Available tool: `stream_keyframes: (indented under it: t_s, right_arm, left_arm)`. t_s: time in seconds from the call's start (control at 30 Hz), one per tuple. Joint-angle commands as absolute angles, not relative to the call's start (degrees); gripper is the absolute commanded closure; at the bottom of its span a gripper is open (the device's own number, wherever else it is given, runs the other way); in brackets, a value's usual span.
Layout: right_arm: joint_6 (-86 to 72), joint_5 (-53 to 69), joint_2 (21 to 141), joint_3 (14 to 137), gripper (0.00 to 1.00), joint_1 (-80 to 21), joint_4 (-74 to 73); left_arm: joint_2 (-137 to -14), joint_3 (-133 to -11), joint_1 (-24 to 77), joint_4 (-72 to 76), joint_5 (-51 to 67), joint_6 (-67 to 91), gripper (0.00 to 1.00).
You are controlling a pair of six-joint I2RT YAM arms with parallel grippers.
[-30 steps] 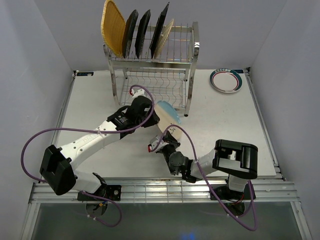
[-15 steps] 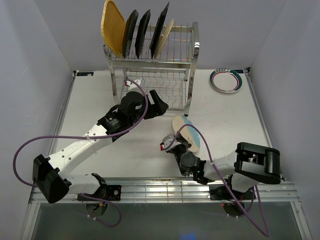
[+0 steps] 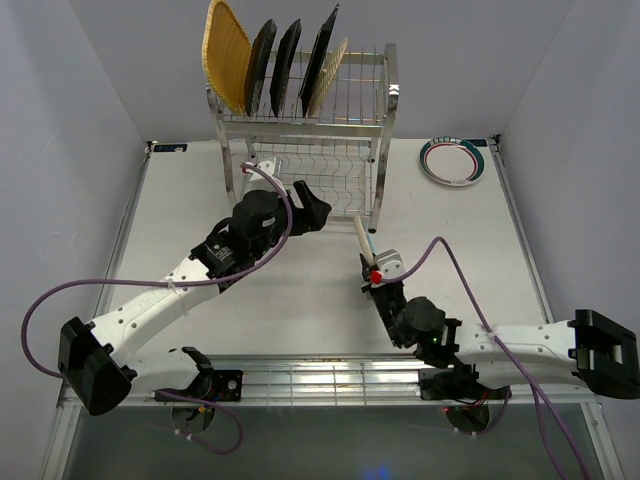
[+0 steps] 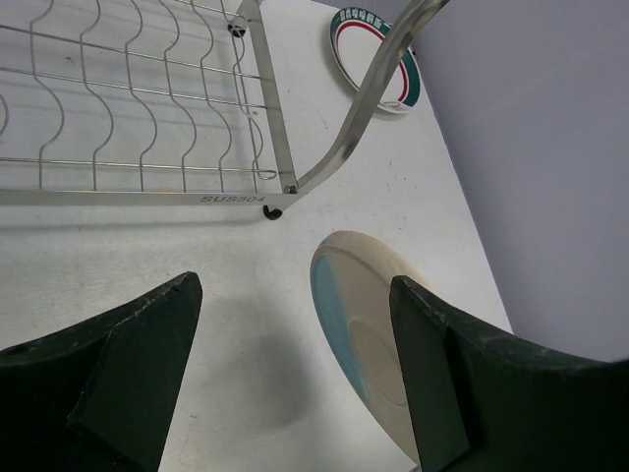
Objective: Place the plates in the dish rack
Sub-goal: Insert the plate into the dish rack.
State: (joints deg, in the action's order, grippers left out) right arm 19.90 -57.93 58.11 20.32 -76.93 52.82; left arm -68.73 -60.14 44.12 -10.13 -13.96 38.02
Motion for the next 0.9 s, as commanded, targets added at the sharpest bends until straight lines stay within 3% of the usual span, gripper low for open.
stream_keyframes:
  t_s: [0.0, 0.3, 0.6, 0.87]
  right_arm:
    - [12.84, -54.94, 51.70, 28.19, 0.92, -76.99, 43.64]
    - [10.46, -52.64, 48.86, 40.94, 0.92, -76.90, 31.13]
    - [11.34, -52.21, 53.51, 60.19, 0.92, -76.47, 20.93]
    - [11.34, -49.75, 58.53, 73.55, 0.92, -74.54, 16.88]
  left_arm:
    - [-65.84, -58.19, 44.38, -4.93, -16.52, 33.93, 0.12]
    - [-61.70, -48.96, 44.38, 12.56, -18.97, 22.25, 0.09]
    - [-68.54, -51.24, 44.30, 14.76, -21.79, 11.69, 0.06]
    - [-66.10, -44.58, 44.30, 24.34, -18.39, 6.68, 0.06]
